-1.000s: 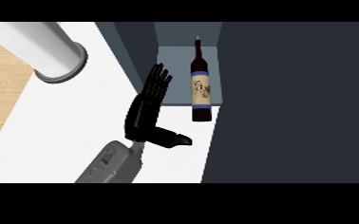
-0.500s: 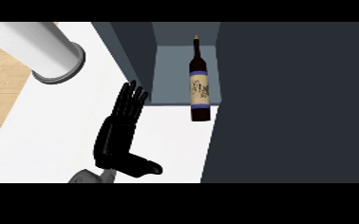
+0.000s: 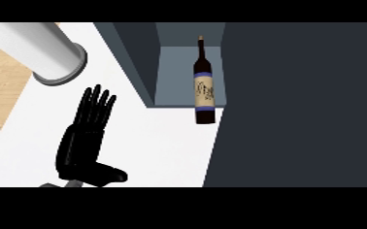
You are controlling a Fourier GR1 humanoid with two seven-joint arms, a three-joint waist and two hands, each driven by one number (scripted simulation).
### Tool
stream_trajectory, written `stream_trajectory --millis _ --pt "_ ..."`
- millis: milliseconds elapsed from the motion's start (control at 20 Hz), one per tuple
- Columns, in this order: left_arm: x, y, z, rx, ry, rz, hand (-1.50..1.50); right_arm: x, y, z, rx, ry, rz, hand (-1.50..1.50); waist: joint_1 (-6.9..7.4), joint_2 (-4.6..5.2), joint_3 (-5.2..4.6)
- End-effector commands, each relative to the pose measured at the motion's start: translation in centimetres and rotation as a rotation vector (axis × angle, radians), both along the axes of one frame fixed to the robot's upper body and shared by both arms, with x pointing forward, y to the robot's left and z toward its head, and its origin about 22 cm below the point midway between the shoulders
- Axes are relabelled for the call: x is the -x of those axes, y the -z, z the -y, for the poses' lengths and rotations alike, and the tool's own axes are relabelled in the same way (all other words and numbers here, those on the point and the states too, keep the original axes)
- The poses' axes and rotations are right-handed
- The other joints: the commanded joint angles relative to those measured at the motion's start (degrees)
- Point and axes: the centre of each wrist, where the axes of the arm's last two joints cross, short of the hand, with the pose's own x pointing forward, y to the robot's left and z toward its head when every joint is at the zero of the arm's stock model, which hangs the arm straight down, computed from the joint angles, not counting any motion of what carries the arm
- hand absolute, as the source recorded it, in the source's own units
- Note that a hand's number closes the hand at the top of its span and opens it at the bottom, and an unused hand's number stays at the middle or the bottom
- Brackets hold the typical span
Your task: Pick up the wine, place it into the cabinet and close the cabinet
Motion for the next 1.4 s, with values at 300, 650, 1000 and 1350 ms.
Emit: stream_trajectory --millis 300,650,1000,1350 --pt "1.8 0.0 -7.4 -0.032 -0.063 0.018 -1.5 2.5 -4.4 -1.5 -0.099 -0.131 0.009 1.5 -0.09 0.09 -0.06" --pt "1.6 -2.0 -9.6 -0.057 -0.057 0.033 -1.5 1.8 -4.5 -2.7 -0.118 -0.145 0.016 1.5 0.47 0.27 -0.12" --pt "1.7 -2.3 -11.9 -0.056 -0.023 0.018 -1.5 1.0 -4.4 -3.7 -0.15 -0.216 0.011 1.5 1.05 0.47 -0.35" --pt "1.2 -3.6 -12.5 -0.054 -0.05 0.048 -1.5 -0.9 -3.7 -5.4 -0.144 -0.236 0.012 1.5 2.44 0.41 -0.36"
